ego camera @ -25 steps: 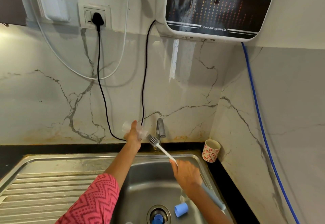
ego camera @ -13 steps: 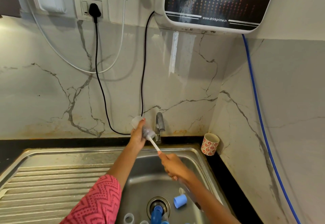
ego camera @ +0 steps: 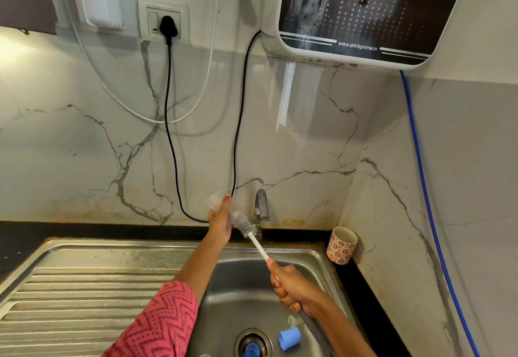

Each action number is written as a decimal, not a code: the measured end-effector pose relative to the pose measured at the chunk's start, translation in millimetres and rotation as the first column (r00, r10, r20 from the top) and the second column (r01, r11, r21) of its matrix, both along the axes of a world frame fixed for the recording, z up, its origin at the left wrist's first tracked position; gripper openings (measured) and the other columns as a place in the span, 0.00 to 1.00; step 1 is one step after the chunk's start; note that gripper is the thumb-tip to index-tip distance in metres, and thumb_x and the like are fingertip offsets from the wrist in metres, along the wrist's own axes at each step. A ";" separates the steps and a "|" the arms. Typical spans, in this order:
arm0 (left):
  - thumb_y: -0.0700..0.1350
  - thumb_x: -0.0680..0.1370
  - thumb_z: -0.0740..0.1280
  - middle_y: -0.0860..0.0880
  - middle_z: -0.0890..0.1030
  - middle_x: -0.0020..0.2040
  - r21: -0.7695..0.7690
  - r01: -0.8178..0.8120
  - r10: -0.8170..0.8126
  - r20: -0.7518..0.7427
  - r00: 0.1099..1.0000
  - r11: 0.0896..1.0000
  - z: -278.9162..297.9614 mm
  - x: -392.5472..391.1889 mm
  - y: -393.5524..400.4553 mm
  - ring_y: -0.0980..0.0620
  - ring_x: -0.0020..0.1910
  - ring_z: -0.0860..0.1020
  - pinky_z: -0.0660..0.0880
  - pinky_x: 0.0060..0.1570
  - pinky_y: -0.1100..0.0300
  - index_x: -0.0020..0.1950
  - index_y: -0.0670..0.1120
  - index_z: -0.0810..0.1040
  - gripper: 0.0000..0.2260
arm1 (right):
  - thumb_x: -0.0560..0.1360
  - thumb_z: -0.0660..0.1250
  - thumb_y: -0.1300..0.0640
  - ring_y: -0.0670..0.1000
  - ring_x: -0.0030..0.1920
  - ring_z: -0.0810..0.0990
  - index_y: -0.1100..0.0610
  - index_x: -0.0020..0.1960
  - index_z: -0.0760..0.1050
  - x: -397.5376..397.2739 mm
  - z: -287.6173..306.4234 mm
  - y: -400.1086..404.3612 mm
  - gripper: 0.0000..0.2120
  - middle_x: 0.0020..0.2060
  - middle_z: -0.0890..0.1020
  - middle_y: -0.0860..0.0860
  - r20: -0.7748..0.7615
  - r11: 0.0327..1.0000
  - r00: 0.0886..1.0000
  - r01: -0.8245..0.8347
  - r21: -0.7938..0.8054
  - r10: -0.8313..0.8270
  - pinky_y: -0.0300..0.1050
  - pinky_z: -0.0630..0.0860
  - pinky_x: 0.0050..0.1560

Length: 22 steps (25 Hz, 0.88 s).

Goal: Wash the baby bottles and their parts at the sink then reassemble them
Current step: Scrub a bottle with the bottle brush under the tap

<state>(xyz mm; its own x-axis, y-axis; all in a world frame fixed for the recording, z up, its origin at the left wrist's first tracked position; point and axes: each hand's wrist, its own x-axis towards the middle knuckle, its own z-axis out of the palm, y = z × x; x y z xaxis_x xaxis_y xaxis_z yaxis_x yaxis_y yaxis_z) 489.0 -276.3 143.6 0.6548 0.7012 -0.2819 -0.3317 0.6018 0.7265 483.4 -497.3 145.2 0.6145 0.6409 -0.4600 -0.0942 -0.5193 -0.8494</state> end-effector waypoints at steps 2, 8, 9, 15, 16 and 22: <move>0.49 0.74 0.70 0.41 0.68 0.68 -0.026 -0.117 0.116 -0.037 0.993 0.993 4.5 -0.8 13.2 0.41 0.65 0.70 0.71 0.60 0.47 0.75 0.47 0.55 0.35 | 0.79 0.54 0.39 0.43 0.20 0.58 0.52 0.34 0.65 -1.1 -2.1 -3.8 0.22 0.22 0.64 0.45 0.038 0.999 0.999 0.026 -0.039 -0.024 0.35 0.54 0.19; 0.49 0.73 0.71 0.41 0.67 0.67 -0.006 -0.083 0.082 -0.097 0.992 0.997 4.5 0.8 8.7 0.41 0.63 0.72 0.73 0.55 0.48 0.75 0.50 0.52 0.37 | 0.80 0.53 0.41 0.43 0.22 0.63 0.52 0.33 0.65 0.8 -7.9 9.5 0.22 0.26 0.67 0.47 0.376 0.991 0.926 0.040 -0.131 0.013 0.35 0.60 0.22; 0.49 0.72 0.71 0.41 0.69 0.66 -0.007 -0.041 0.040 -0.117 0.992 0.999 -0.7 2.3 4.6 0.42 0.61 0.72 0.73 0.54 0.49 0.75 0.49 0.54 0.37 | 0.80 0.52 0.41 0.44 0.25 0.65 0.51 0.33 0.66 2.7 -11.0 13.8 0.22 0.27 0.68 0.47 0.496 0.983 0.866 0.039 -0.182 0.058 0.36 0.62 0.25; 0.49 0.72 0.71 0.41 0.76 0.56 -0.009 0.133 -0.134 -0.119 0.984 0.991 -17.3 4.0 -19.9 0.44 0.53 0.76 0.74 0.58 0.46 0.68 0.41 0.66 0.28 | 0.81 0.45 0.41 0.49 0.42 0.79 0.54 0.56 0.75 5.9 -1.6 26.7 0.25 0.41 0.77 0.49 0.849 0.887 0.450 0.219 -0.406 0.277 0.38 0.70 0.40; 0.49 0.73 0.71 0.41 0.74 0.58 0.009 0.121 -0.119 -0.121 0.985 0.993 -15.6 1.8 -16.8 0.43 0.55 0.76 0.74 0.59 0.46 0.68 0.42 0.65 0.28 | 0.80 0.42 0.39 0.47 0.39 0.76 0.54 0.56 0.76 4.1 -3.8 23.7 0.28 0.39 0.74 0.48 0.846 0.889 0.448 0.205 -0.411 0.288 0.36 0.69 0.38; 0.46 0.73 0.71 0.42 0.71 0.62 0.137 -0.054 0.082 -0.207 0.975 0.989 -12.6 -4.3 -22.6 0.47 0.54 0.72 0.73 0.52 0.52 0.71 0.44 0.61 0.30 | 0.80 0.50 0.39 0.43 0.30 0.69 0.49 0.32 0.66 -5.7 -28.0 17.1 0.22 0.30 0.71 0.45 0.696 0.964 0.711 0.099 -0.245 0.104 0.37 0.65 0.31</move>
<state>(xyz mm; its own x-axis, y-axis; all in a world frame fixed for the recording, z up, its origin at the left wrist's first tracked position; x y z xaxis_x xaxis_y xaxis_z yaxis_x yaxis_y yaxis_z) 484.7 -299.0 131.0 0.5399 0.7814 -0.3128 -0.1990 0.4796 0.8546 477.7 -480.2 117.3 0.8206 0.5702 -0.0401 0.4733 -0.7171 -0.5116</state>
